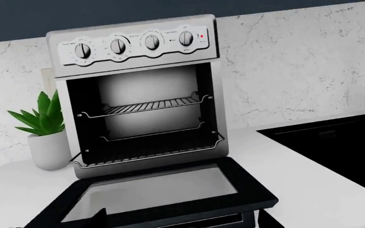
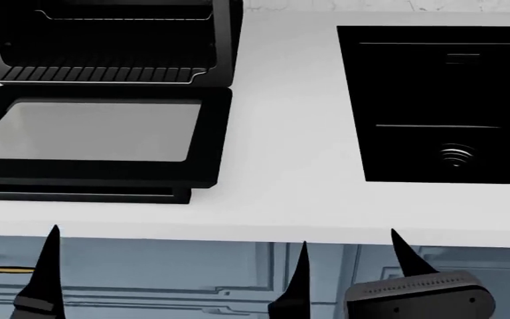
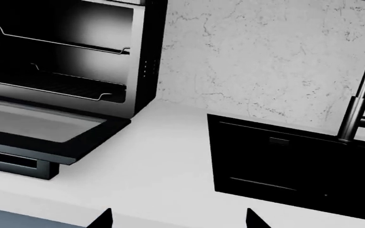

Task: Fully slide the toaster oven bottom rack0 out.

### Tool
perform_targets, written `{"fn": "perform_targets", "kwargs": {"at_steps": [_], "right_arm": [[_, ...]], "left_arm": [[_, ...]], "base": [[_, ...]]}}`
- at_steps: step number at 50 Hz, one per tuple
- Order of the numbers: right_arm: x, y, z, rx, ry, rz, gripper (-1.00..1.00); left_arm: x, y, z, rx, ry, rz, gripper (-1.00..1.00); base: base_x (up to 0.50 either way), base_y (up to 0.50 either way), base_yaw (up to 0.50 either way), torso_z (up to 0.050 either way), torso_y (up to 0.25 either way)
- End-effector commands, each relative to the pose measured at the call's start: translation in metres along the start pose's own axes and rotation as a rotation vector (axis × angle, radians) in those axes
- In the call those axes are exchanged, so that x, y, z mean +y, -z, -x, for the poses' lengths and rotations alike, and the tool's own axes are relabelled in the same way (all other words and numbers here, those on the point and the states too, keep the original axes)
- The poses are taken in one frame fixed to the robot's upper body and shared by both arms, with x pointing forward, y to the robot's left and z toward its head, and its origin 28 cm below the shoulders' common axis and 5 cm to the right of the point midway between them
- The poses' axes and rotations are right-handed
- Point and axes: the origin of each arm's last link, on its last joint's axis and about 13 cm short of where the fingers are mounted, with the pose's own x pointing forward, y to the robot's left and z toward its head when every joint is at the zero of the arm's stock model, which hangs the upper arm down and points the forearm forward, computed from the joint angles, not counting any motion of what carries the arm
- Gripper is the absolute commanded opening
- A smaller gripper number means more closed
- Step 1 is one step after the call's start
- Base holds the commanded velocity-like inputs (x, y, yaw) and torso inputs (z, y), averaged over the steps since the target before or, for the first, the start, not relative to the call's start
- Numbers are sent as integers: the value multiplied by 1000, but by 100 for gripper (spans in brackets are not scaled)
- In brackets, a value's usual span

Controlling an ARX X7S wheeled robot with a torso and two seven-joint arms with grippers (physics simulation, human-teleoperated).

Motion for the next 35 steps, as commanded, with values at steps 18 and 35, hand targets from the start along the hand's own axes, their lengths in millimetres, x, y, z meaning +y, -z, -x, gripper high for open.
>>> {"fn": "perform_targets", "kwargs": {"at_steps": [18,35], "right_arm": [[-11,-34,4,-100,28,43,100],[-9,-42,5,-127,33,89,100]], "left_arm": [[6,-21,-4,-27,7,-27,100],[9,-22,-5,-26,2,-14,100]], "base": [[160,322,0,47,90],[500,0,0,47,83]]}}
